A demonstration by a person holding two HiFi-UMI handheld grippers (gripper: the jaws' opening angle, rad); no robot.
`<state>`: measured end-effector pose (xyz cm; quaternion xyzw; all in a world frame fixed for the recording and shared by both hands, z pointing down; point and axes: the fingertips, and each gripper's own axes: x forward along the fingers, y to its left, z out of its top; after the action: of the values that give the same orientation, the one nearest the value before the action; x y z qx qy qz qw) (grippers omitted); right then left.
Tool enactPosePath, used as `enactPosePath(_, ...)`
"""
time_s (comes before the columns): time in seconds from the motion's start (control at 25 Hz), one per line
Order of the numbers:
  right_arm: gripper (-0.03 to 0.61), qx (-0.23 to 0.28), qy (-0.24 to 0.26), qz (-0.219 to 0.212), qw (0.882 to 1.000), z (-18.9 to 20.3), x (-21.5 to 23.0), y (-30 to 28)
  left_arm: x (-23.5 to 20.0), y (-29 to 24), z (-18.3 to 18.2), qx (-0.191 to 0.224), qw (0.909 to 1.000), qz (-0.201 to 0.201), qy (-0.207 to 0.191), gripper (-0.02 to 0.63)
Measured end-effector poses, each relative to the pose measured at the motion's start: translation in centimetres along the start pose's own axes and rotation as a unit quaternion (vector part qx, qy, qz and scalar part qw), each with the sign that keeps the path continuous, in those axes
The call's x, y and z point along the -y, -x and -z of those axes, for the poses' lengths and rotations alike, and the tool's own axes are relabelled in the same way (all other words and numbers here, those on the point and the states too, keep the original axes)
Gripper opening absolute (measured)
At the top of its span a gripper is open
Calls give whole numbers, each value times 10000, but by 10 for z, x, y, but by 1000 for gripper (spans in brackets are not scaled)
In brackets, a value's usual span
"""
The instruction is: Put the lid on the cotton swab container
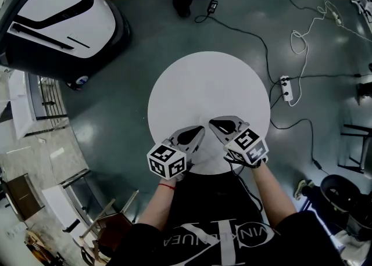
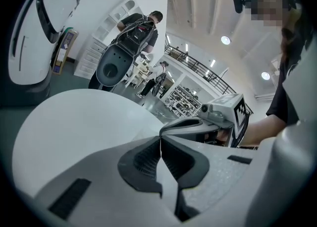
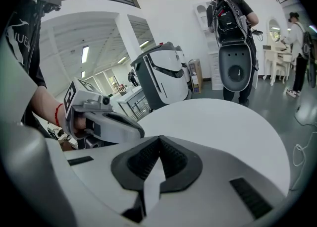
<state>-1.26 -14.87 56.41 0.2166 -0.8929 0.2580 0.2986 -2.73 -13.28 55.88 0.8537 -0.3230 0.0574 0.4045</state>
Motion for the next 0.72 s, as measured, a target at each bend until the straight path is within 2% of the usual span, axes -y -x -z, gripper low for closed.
enactPosePath(0.16,3,20,-6,25,10000,0,-1,0,3,-4,-10,61,9999,77,-79,11)
enactPosePath(0.36,3,100,-107,70,9999,-1,0,-1,-1,-10,-6,-165,9997,14,-192,11)
enactPosePath(0.56,3,-106,-158,228,9996,1,2,2,-6,-11,-4,-247,9995,-40,-193,11)
enactPosePath(0.72,3,-216,-267,194,9992,3,0,8,-6,-14,-6,-303,9993,-43,-220,11)
